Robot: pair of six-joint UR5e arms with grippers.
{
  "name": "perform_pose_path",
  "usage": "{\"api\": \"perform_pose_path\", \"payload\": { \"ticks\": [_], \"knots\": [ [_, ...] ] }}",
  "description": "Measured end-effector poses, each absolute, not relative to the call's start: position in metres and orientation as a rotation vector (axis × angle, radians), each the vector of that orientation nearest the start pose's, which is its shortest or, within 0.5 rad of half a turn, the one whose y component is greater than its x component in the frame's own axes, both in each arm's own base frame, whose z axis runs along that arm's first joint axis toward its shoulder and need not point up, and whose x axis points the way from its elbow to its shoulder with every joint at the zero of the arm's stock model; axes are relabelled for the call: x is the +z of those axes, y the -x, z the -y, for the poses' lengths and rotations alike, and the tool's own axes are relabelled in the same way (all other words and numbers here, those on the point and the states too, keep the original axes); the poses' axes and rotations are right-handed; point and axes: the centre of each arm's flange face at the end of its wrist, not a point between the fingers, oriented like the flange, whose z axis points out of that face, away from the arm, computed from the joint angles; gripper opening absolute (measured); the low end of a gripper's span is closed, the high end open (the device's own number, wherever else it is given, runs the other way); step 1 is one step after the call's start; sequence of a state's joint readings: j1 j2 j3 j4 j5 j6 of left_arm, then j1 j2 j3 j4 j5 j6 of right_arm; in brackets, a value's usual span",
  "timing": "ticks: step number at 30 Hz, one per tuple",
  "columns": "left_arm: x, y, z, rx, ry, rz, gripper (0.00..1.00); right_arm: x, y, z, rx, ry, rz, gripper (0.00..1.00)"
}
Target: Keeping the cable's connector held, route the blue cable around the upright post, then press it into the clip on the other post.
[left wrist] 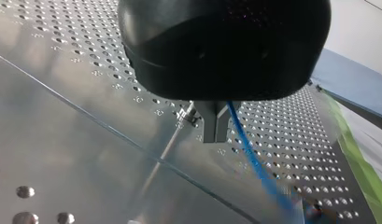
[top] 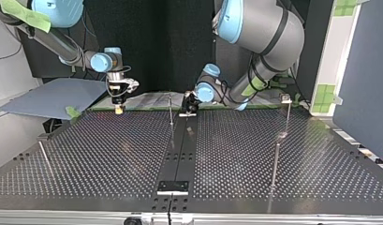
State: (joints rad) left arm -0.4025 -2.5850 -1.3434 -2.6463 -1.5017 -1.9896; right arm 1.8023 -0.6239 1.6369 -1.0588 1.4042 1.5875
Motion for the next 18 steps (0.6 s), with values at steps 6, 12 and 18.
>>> {"api": "perform_pose_path", "payload": {
  "ticks": [6,12,18],
  "knots": [
    [-0.016,-0.591,0.401,-0.567,-0.078,-1.933,0.56,-0.017,-0.296,0.603,1.534,-1.457,0.97,0.0],
    [-0.019,-0.587,0.396,-0.499,-0.123,-1.966,0.56,-0.018,-0.297,0.603,1.538,-1.461,0.968,0.0],
    [-0.021,-0.581,0.396,-0.485,-0.205,-2.009,1.0,-0.019,-0.297,0.603,1.54,-1.463,0.97,0.0]
  ]
}}
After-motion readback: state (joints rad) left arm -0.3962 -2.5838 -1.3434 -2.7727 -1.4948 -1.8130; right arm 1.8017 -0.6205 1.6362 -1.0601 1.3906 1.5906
